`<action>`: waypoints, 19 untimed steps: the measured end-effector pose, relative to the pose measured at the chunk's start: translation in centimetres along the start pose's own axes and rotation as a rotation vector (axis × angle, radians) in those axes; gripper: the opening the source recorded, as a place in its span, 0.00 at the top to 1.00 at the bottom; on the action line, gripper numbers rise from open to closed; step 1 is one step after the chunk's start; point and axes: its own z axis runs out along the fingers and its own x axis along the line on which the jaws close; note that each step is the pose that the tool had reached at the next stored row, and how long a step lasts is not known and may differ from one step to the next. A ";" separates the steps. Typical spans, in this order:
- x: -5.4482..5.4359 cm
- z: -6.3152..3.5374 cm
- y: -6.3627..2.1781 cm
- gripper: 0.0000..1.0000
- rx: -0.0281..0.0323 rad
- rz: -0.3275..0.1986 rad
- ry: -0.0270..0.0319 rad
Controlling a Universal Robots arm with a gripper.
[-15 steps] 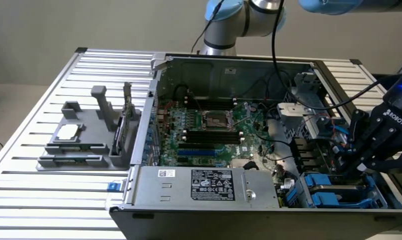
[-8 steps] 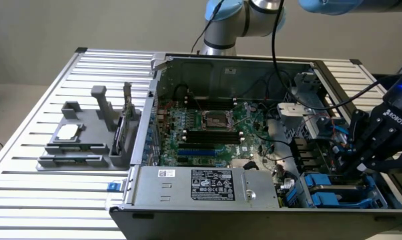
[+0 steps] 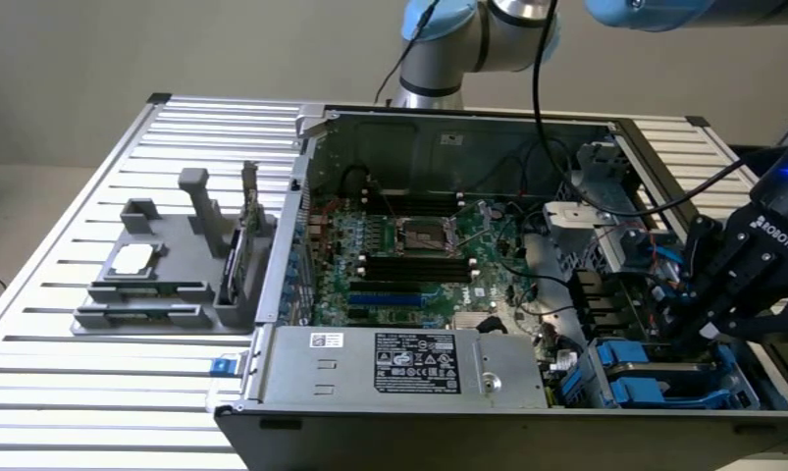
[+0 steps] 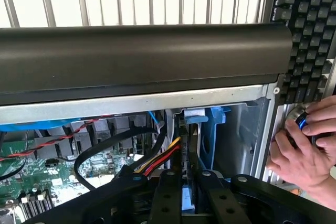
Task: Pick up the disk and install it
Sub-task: 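Insert the first disk wire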
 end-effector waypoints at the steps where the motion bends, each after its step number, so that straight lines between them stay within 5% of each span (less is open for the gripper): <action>1: 0.0 -0.02 -0.01 0.76 0.0005 0.000 -0.0006; 3: -0.1 -0.27 -0.10 0.70 0.0016 0.000 -0.0014; 19: -1.2 -3.69 -1.12 0.70 0.0074 -0.001 -0.0021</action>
